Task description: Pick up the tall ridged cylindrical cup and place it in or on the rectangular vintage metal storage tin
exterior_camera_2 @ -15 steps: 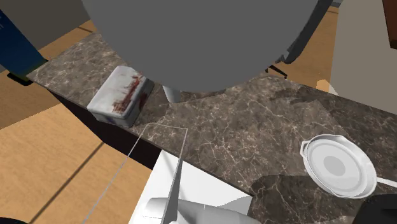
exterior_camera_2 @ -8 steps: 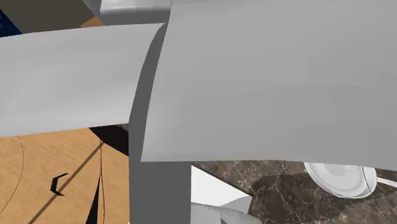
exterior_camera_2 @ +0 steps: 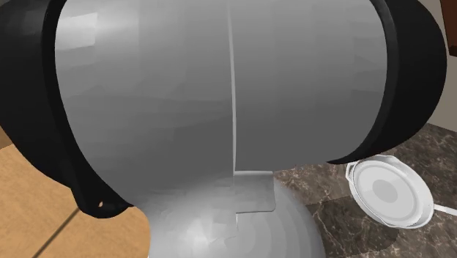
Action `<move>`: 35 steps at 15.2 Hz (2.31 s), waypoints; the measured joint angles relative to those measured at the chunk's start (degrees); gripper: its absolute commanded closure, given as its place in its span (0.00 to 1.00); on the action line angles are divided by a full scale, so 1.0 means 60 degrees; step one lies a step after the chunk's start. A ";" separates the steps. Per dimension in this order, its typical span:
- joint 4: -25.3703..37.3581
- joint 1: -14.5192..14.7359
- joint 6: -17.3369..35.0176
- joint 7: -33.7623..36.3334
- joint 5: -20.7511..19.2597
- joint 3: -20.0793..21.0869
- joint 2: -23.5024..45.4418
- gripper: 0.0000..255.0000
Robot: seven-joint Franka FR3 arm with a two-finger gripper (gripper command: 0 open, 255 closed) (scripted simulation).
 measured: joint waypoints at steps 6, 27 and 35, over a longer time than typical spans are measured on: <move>-0.0454 0.0071 0.0718 -0.0005 0.0037 0.0060 0.0266 0.00; -0.0479 0.0086 0.0670 0.0027 0.0053 0.0077 0.0182 1.00; 0.0174 0.0063 -0.0304 0.0117 0.0065 0.0066 -0.0151 1.00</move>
